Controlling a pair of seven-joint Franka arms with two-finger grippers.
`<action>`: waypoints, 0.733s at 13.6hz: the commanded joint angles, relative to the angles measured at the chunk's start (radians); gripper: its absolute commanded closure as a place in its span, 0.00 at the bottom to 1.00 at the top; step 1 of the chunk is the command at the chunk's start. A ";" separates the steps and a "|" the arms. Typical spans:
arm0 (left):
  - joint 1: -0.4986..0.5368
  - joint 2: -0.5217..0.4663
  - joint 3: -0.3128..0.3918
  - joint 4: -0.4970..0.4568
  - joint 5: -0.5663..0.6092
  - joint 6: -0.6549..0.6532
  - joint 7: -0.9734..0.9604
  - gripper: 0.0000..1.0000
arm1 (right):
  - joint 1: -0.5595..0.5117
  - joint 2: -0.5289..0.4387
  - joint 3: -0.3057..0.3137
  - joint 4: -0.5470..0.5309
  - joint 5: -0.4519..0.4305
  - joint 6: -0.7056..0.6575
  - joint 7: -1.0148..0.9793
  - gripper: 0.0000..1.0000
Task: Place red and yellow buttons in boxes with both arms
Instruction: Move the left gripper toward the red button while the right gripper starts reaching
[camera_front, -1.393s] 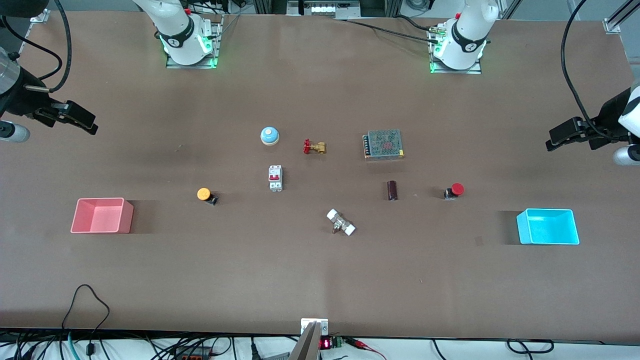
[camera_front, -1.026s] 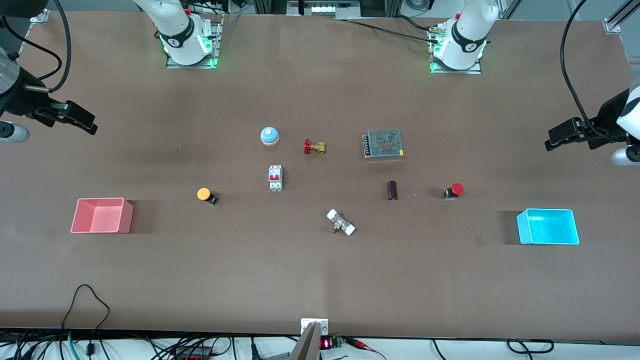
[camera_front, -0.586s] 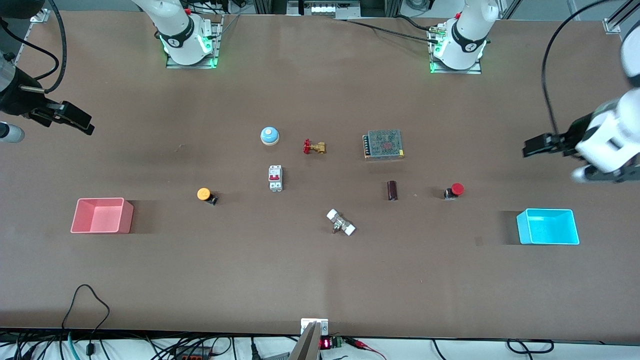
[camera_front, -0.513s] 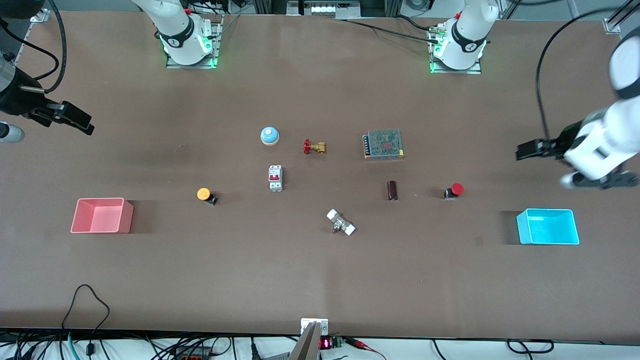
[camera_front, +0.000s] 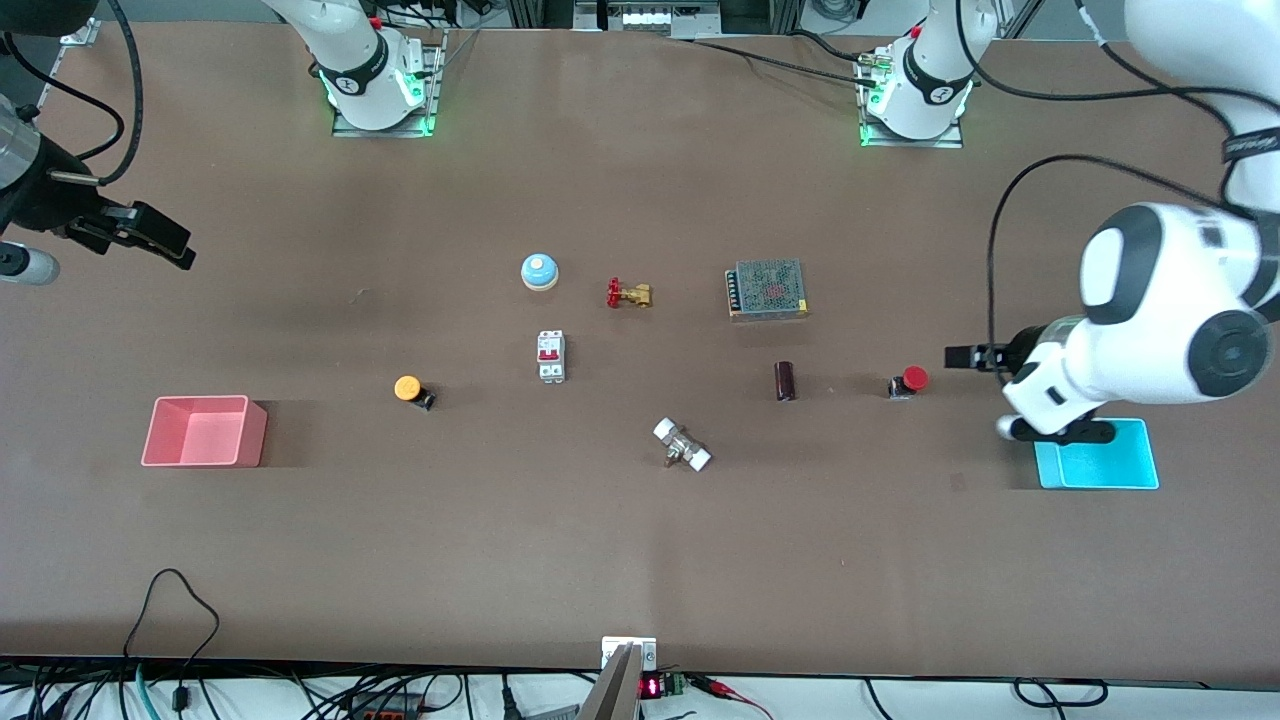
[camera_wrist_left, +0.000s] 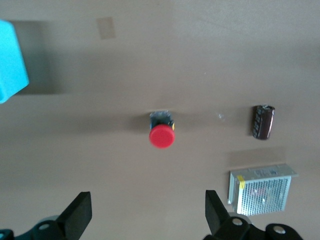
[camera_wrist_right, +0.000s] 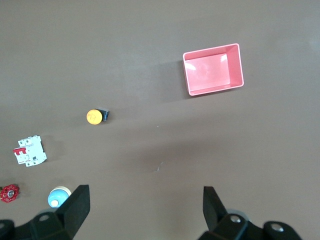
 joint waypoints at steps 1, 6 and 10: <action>-0.012 -0.011 0.003 -0.130 -0.017 0.160 -0.005 0.00 | 0.022 -0.005 -0.027 0.000 0.012 0.006 -0.012 0.00; -0.010 0.014 0.005 -0.244 -0.104 0.313 -0.025 0.00 | 0.062 0.063 0.016 -0.003 0.013 -0.005 -0.078 0.00; -0.015 0.023 0.005 -0.345 -0.089 0.501 -0.013 0.00 | 0.102 0.220 0.018 -0.005 0.015 0.156 -0.058 0.00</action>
